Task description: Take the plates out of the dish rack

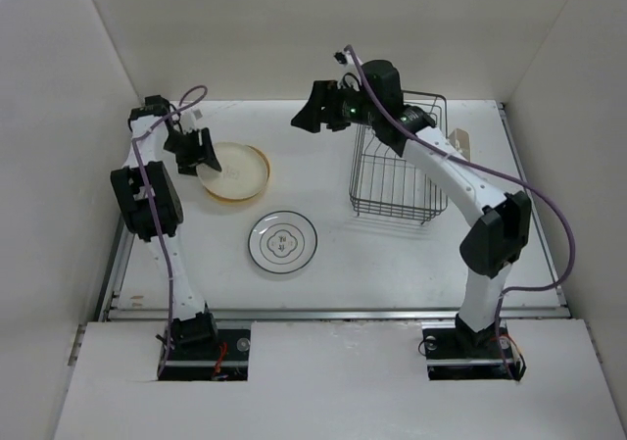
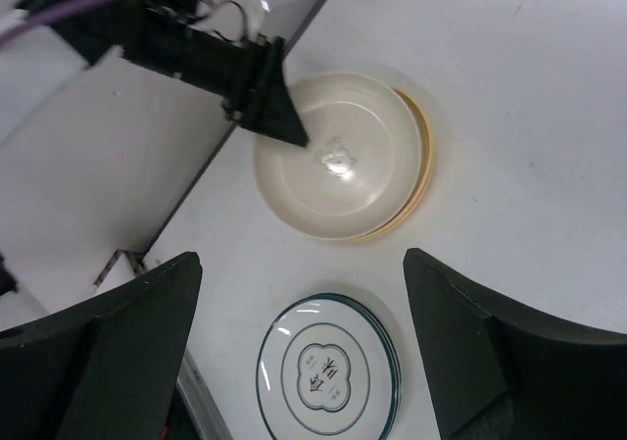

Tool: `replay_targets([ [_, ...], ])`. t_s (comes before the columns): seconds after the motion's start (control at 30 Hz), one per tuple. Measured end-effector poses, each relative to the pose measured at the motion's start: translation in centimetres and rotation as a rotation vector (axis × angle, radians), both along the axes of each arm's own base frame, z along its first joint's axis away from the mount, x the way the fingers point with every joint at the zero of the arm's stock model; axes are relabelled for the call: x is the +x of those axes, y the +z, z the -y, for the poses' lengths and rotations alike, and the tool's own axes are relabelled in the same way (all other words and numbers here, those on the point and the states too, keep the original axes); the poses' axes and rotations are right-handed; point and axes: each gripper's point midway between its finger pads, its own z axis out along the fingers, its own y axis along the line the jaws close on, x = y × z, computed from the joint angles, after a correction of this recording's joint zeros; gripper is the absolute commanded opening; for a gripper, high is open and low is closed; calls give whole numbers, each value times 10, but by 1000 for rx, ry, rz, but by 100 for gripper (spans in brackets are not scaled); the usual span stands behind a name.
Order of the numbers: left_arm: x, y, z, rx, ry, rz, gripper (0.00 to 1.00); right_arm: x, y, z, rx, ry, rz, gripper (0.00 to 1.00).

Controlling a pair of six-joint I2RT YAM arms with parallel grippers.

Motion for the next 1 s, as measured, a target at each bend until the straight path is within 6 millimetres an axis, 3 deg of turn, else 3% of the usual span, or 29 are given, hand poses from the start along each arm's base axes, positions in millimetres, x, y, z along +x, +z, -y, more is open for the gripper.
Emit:
replay_targets([
  [0.07, -2, -30, -3, 53, 3, -70, 74, -7, 15, 5, 5, -8, 36, 90],
  [0.13, -9, -47, -1, 99, 3, -127, 100, -12, 22, 9, 1, -18, 55, 90],
  [0.33, -34, -53, -11, 280, 2, -152, 100, -11, 13, 22, -49, -85, 54, 92],
  [0.47, -46, -26, -30, 385, 36, -101, 100, 2, 5, 40, -89, -166, 38, 93],
  [0.67, -55, 55, -42, 435, 95, 104, 100, 33, -1, 102, -115, -369, -3, 96],
  [0.77, -63, 86, -49, 437, 145, 177, 100, 52, -8, 157, -142, -558, -55, 100],
  [0.83, -70, 94, -64, 453, 203, 181, 100, 65, -17, 211, -187, -752, -105, 100],
  [0.9, -78, 90, -87, 487, 275, 135, 100, 70, -30, 287, -253, -1010, -171, 100],
  [1.0, -94, 67, -126, 550, 379, 8, 100, 55, -41, 412, -339, -1420, -245, 100],
])
